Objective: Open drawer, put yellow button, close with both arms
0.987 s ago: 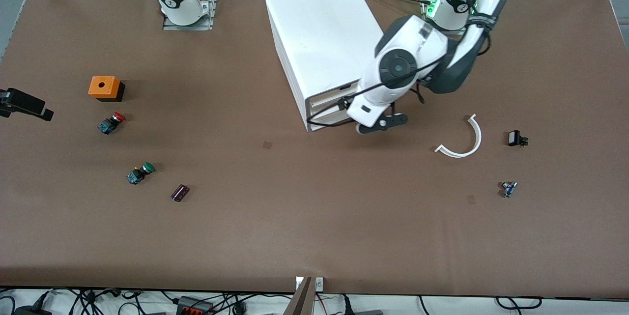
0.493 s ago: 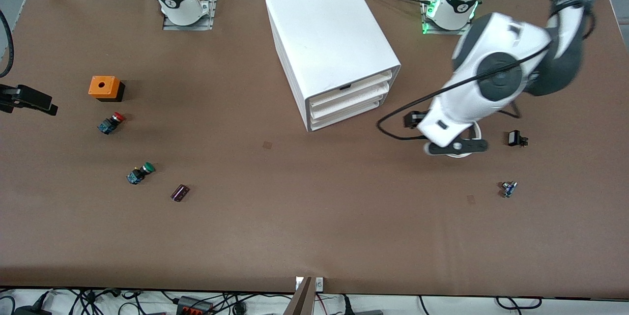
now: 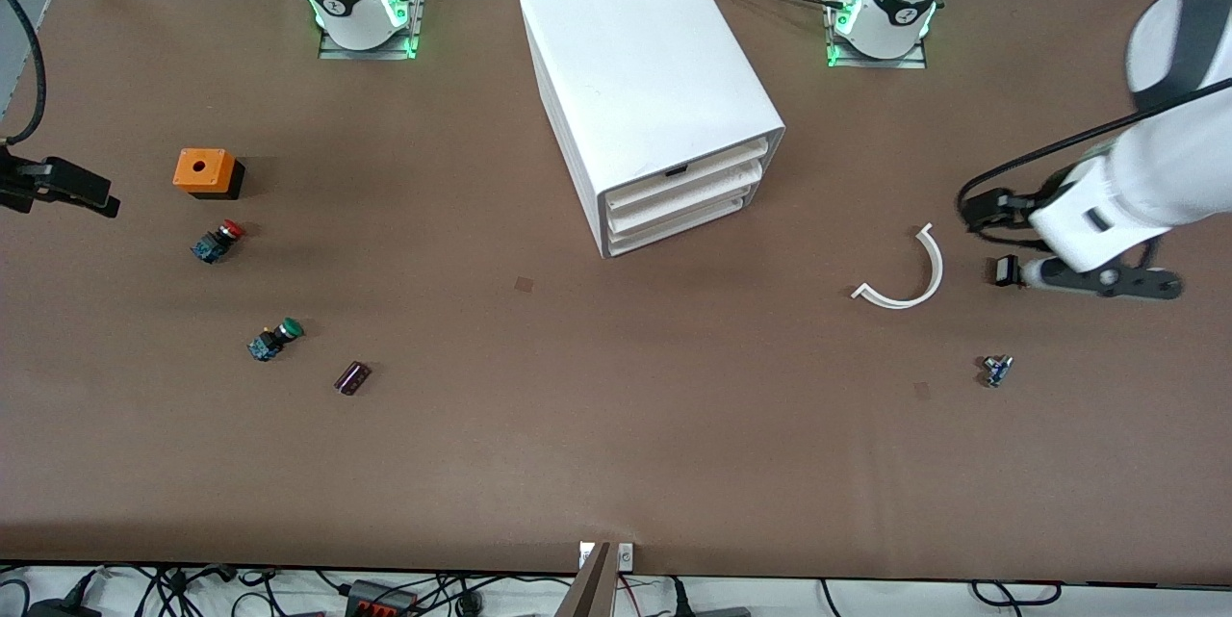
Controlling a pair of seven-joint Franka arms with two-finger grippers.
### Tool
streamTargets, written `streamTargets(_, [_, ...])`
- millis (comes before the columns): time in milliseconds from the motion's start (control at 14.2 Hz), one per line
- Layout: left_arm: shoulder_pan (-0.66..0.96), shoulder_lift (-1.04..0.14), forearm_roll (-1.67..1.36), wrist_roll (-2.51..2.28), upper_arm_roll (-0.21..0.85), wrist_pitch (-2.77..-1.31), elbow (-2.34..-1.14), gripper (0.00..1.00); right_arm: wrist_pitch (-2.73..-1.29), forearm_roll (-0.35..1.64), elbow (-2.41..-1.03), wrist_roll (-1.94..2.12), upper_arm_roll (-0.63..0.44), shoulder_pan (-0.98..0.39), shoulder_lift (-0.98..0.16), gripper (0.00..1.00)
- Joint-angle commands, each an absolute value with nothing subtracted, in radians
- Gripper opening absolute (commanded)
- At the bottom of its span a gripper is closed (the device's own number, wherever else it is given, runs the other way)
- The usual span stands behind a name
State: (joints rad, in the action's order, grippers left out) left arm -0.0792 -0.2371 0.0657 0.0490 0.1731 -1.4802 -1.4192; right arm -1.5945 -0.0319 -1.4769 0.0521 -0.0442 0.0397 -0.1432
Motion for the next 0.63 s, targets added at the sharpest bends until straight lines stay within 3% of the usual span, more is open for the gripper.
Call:
streamTargets(0, [-0.072, -0.017, 0.035, 0.174, 0.118, -1.621, -1.685, 1.0, -1.641, -0.048, -1.618, 0.054, -0.04, 0.04, -0.046, 1.0])
streamTargets(141, [-0.071, 0.041, -0.015, 0.178, 0.117, -1.684, -1.743, 1.0, -1.655, -0.048, -1.646, 0.054, -0.04, 0.038, -0.026, 1.0])
streamTargets(564, [-0.066, 0.026, -0.032, 0.164, 0.101, -1.697, -1.708, 1.0, -1.634, -0.048, -1.632, 0.055, -0.04, 0.037, -0.021, 1.0])
